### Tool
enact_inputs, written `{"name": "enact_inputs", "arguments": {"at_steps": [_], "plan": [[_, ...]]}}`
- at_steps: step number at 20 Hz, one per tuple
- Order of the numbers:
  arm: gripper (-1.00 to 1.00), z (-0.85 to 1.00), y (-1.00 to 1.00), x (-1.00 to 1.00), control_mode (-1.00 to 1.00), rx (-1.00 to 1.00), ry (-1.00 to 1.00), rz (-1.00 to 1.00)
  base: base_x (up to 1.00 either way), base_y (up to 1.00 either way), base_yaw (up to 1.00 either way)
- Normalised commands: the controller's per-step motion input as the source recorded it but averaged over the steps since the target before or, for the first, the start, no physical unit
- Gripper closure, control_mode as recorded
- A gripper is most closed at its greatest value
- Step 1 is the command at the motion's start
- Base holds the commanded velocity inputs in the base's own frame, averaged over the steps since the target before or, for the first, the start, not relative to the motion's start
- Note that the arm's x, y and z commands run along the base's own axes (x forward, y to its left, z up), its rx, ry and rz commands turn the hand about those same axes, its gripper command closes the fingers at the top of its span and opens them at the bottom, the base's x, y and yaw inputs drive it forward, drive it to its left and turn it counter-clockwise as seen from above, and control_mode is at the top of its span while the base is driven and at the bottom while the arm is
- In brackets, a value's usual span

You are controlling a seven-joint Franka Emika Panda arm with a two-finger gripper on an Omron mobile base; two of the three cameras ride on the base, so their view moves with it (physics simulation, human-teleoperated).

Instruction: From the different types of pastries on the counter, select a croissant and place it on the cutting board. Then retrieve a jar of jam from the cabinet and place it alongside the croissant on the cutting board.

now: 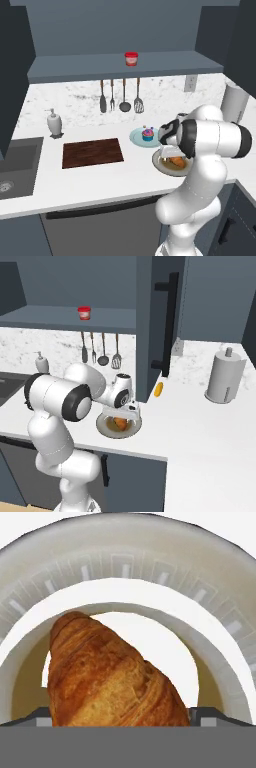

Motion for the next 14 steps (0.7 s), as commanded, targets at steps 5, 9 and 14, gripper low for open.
{"name": "enact_inputs", "arguments": {"at_steps": [5, 9, 14], "plan": [[1.0, -0.35, 0.0, 0.13, -1.0, 0.0, 0.06, 0.0, 0.0, 0.0, 0.0], [1.0, 0.02, -0.04, 0.0, -1.0, 0.02, 0.06, 0.0, 0.0, 0.0, 0.0], [1.0, 0.34, 0.02, 0.0, -1.0, 0.0, 0.11, 0.0, 0.0, 0.0, 0.0]]}}
